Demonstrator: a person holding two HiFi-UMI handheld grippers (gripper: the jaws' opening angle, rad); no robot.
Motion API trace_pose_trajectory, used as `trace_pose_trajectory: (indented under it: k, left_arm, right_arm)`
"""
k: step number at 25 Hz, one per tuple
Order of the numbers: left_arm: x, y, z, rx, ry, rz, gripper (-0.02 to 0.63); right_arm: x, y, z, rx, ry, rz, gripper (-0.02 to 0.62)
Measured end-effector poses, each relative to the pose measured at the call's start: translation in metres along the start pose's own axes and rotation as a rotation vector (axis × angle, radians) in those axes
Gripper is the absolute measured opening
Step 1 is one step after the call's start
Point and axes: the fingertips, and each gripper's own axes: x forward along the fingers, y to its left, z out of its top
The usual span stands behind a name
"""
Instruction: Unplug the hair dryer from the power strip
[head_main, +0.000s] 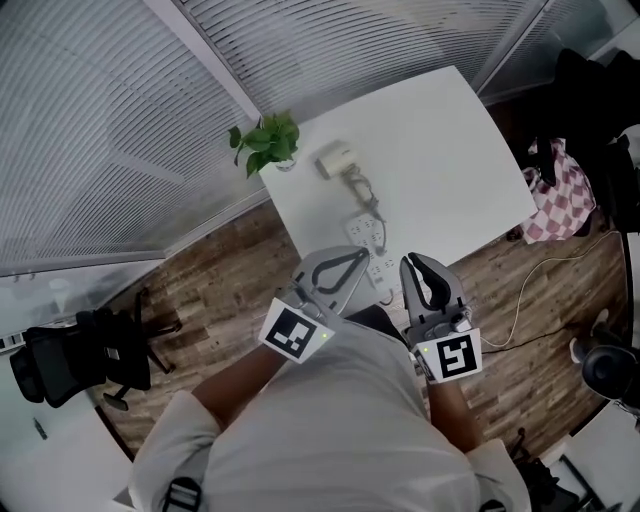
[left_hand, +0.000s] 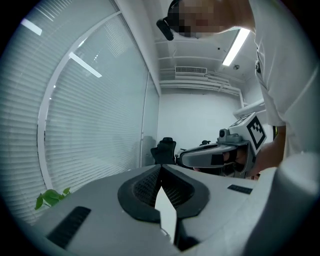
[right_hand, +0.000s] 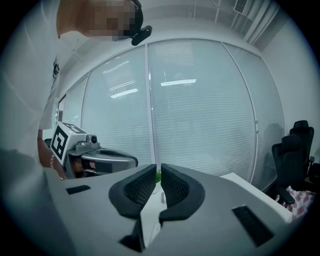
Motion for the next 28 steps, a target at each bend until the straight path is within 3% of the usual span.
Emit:
trace_pose_trajectory:
  k: [8, 14, 28]
  left_arm:
    - [0.024, 0.014, -0.066, 0.025, 0.124, -0.081, 0.029]
    - [0.042, 0.015, -0.135, 0.030, 0.277, -0.139, 0.029]
    - [0.072, 0.002, -0.262, 0.104, 0.519, -0.246, 0.029]
  right_arm:
    - [0.018, -0.009, -0.069, -0.013, 0.164, -0.056, 0.035]
    - [0.029, -0.014, -0.132, 0.014, 0.281, -0.064, 0.043]
    - [0.051, -0.018, -0.255, 0.059, 0.504, -0.066, 0.121]
